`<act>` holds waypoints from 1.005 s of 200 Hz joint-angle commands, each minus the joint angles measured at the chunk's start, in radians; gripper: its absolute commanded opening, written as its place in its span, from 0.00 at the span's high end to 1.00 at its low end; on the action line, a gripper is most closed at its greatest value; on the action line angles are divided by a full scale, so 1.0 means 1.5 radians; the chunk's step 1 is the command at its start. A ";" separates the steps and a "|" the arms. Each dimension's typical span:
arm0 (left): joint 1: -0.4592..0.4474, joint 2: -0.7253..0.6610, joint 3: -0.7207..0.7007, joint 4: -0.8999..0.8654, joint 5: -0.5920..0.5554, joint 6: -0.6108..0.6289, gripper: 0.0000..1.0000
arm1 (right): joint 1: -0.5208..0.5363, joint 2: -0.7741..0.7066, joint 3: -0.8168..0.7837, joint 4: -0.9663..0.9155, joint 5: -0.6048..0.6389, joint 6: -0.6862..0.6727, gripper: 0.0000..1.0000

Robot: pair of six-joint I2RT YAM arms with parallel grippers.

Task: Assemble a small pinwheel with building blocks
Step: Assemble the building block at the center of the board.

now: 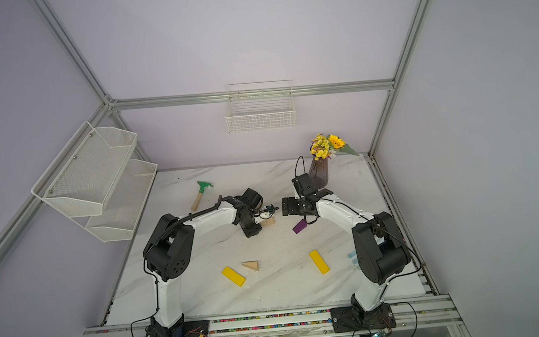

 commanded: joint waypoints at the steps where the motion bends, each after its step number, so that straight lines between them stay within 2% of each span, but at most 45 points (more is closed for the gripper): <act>1: 0.002 -0.004 -0.006 0.008 -0.004 -0.020 0.47 | -0.008 -0.033 -0.005 0.008 0.011 0.006 0.07; 42: 0.014 -0.047 -0.015 0.033 -0.012 -0.060 0.36 | -0.013 -0.059 0.025 -0.009 0.022 -0.012 0.06; 86: 0.058 -0.199 -0.090 0.110 0.025 -0.177 0.22 | -0.013 -0.024 0.101 -0.029 0.026 -0.041 0.06; 114: 0.090 -0.298 -0.155 0.168 -0.016 -0.283 0.17 | -0.002 0.037 0.169 -0.020 0.004 -0.048 0.08; 146: 0.147 -0.367 -0.210 0.161 -0.073 -0.413 0.15 | 0.050 0.142 0.276 -0.025 0.011 -0.050 0.10; 178: 0.203 -0.438 -0.299 0.196 -0.053 -0.552 0.14 | 0.101 0.264 0.378 -0.044 0.035 -0.054 0.13; 201: 0.210 -0.476 -0.354 0.235 -0.026 -0.577 0.12 | 0.116 0.333 0.435 -0.067 0.043 -0.039 0.16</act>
